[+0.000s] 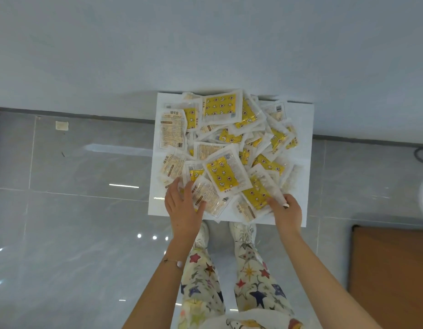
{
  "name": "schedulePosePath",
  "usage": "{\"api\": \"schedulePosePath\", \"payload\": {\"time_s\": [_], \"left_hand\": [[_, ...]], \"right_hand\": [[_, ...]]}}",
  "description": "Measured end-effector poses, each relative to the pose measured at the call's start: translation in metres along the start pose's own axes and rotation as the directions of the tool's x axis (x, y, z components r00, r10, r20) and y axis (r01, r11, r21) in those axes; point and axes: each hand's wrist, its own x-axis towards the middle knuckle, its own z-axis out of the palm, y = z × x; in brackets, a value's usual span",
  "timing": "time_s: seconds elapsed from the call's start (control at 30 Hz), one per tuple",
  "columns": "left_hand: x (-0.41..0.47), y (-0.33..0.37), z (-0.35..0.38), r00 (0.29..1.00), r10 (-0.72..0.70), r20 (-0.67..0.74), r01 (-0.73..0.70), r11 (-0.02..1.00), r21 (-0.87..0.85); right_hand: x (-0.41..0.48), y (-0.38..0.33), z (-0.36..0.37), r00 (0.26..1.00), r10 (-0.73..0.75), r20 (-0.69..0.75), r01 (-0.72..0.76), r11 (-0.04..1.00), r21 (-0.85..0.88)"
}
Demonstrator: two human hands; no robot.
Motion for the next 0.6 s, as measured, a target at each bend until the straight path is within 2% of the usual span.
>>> {"api": "schedulePosePath", "payload": {"time_s": [0.13, 0.23, 0.4, 0.5, 0.6], "left_hand": [[-0.002, 0.015, 0.003, 0.996, -0.089, 0.007, 0.089, 0.994, -0.069], [-0.003, 0.023, 0.004, 0.992, -0.125, -0.007, 0.124, 0.987, -0.102], [-0.004, 0.030, 0.001, 0.987, -0.155, 0.034, 0.159, 0.972, -0.173], [-0.004, 0.033, -0.010, 0.956, -0.248, 0.155, 0.287, 0.902, -0.323], [-0.008, 0.033, -0.023, 0.930, -0.297, 0.215, 0.364, 0.822, -0.439]], "right_hand": [[0.009, 0.009, -0.010, 0.984, 0.164, -0.071, -0.143, 0.959, 0.245], [0.010, 0.013, -0.016, 0.972, 0.209, -0.105, -0.163, 0.926, 0.339], [0.009, 0.015, -0.018, 0.970, 0.234, -0.062, -0.195, 0.908, 0.370], [0.006, 0.014, -0.019, 0.969, 0.236, -0.075, -0.194, 0.911, 0.364], [0.003, 0.012, -0.020, 0.967, 0.218, -0.134, -0.161, 0.926, 0.341]]}}
